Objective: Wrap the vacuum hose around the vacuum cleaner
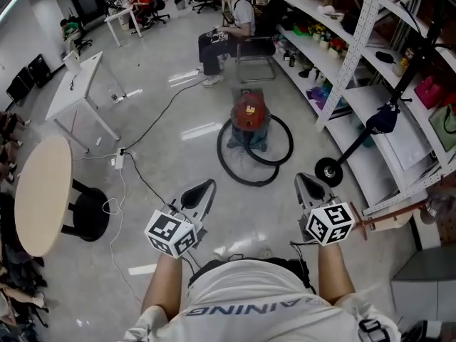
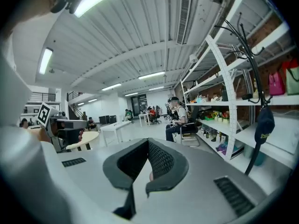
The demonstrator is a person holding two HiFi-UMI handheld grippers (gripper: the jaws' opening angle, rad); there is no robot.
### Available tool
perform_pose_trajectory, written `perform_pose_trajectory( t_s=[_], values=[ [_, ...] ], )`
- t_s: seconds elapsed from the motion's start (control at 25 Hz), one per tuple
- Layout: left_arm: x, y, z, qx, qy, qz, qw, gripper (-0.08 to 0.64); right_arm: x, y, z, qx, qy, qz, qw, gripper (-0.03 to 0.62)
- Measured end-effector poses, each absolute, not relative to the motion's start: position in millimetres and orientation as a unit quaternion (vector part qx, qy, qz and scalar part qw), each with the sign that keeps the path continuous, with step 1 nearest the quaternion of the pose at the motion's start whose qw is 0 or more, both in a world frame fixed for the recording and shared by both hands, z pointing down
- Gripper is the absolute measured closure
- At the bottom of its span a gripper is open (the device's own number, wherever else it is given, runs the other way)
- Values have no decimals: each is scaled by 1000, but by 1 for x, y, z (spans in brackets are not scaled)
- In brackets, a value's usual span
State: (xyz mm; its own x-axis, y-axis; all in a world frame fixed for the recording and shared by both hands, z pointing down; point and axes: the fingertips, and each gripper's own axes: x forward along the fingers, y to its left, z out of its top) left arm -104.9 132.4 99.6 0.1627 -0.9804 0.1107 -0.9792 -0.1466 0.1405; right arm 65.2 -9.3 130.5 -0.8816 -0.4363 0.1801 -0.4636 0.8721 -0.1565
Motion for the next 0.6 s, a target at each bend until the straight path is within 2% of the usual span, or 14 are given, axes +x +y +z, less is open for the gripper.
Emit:
perform_pose_trajectory(
  t_s=[0.24,0.6],
  values=[
    [-144,150,107,774,-625,-22,96,543,20,25,123,237,-964,72,95,581],
    [-151,148,112,781,-614,-36,107,543,26,24,133,256,-958,78,107,581]
  ],
)
